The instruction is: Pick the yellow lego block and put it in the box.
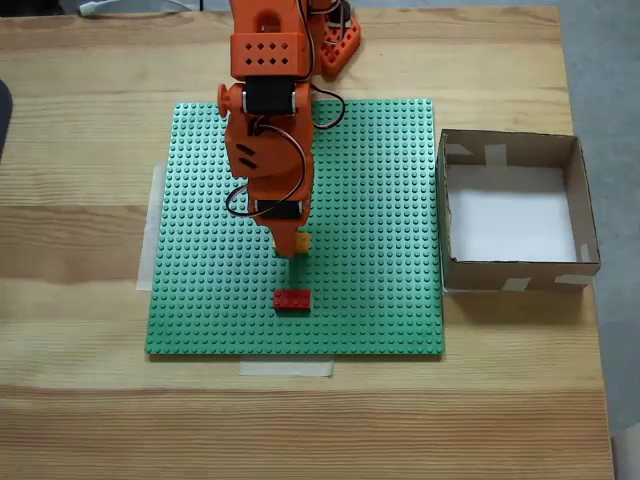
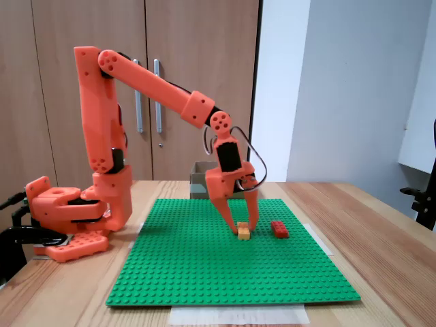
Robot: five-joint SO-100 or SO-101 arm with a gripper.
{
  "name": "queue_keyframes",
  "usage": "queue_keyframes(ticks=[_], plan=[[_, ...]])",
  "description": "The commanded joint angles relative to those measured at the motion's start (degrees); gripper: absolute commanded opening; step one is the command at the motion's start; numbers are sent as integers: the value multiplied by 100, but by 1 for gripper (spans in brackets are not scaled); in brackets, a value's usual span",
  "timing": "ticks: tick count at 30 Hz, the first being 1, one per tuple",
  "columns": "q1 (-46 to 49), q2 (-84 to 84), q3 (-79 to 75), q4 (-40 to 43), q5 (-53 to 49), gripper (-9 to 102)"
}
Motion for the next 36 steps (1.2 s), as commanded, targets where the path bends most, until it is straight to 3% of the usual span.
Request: queue_keyframes(ticks=[1, 18, 24, 36], plan=[[44, 0, -35, -62, -35, 11], [88, 18, -44, -62, -70, 6], [97, 44, -53, -53, -53, -1], [79, 97, -343, 272, 229, -1]])
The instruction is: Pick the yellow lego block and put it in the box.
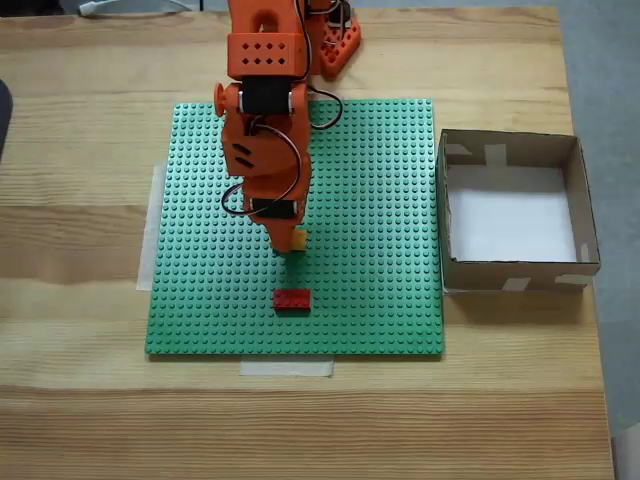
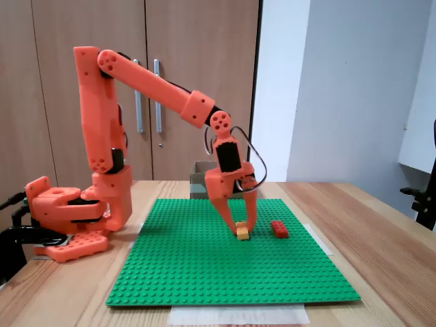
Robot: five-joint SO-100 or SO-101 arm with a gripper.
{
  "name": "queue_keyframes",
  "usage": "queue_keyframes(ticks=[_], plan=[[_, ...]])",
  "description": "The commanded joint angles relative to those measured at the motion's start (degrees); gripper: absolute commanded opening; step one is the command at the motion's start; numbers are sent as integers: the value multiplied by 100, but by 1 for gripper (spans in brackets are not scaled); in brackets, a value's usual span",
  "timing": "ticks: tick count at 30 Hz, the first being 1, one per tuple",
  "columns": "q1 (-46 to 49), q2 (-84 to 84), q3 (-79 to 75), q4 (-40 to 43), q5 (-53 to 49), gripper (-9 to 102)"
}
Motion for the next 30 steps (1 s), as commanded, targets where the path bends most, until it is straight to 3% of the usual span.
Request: queue_keyframes(ticks=[1, 20, 30], plan=[[0, 114, -360, 185, 79, -1], [-246, 422, -1204, 1046, 132, -1], [-1028, 1099, -1354, 1081, 246, -1]])
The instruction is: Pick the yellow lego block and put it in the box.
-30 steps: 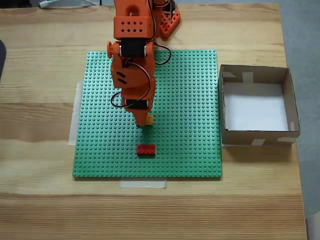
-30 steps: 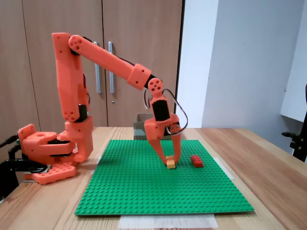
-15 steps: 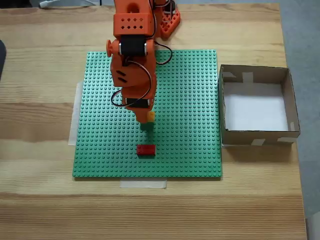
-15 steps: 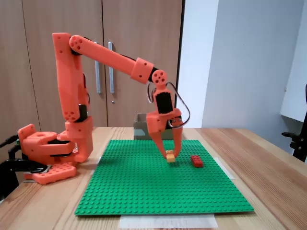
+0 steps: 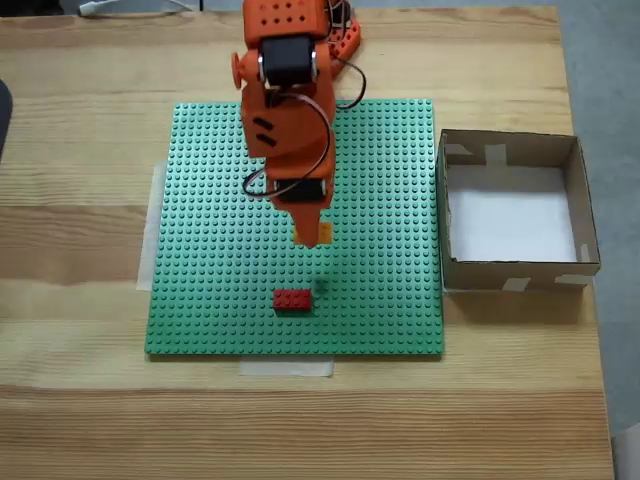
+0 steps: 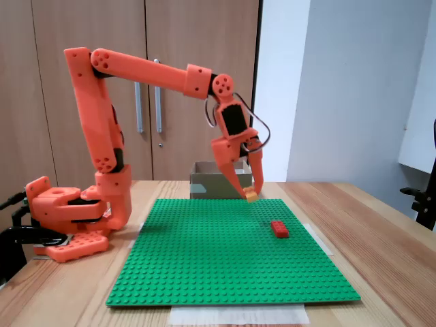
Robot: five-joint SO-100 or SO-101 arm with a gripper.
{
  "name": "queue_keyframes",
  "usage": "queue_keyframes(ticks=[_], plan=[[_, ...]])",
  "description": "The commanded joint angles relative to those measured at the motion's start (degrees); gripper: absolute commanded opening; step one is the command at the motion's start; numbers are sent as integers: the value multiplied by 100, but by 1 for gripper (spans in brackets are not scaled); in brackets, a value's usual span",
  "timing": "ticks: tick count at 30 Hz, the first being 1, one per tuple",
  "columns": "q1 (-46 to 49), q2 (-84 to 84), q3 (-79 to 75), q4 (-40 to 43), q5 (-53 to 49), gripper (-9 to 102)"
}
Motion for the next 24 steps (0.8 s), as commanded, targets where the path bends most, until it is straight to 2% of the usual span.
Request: queue_keyframes(ticks=[1, 15, 24], plan=[[-299, 431, -255, 26, 62, -1], [-1468, 659, -422, -97, 466, -1], [-2162, 659, -1310, -62, 668, -1]])
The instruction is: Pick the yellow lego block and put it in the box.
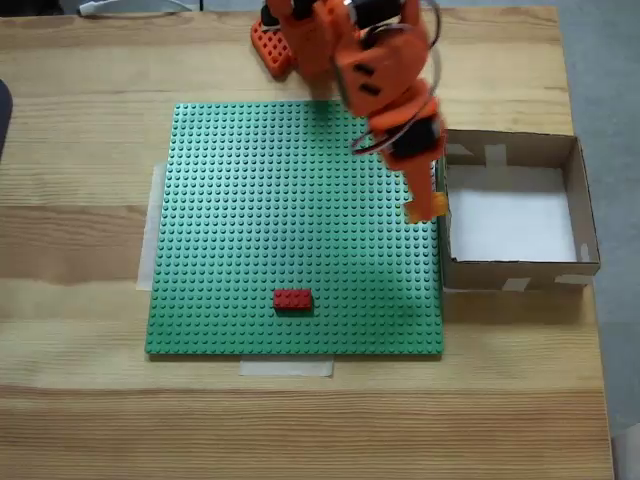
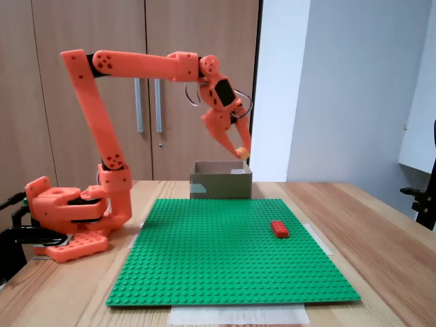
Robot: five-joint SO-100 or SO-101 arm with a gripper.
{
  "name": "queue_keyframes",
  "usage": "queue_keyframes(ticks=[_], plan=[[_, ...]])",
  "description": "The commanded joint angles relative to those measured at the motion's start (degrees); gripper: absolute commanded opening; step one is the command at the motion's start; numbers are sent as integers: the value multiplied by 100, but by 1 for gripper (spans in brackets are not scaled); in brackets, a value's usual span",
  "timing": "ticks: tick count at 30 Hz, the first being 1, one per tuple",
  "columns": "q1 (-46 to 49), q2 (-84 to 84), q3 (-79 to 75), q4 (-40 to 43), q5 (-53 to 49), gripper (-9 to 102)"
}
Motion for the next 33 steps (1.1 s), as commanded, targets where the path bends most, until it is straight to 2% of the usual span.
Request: queue_keyframes(ticks=[1, 10, 29, 33], plan=[[-202, 264, -536, -18, 53, -1], [-879, 70, -1125, 167, 97, -1], [-1600, -1661, -3164, 2250, -272, -1], [-1705, -1828, -3173, 2320, -396, -1]])
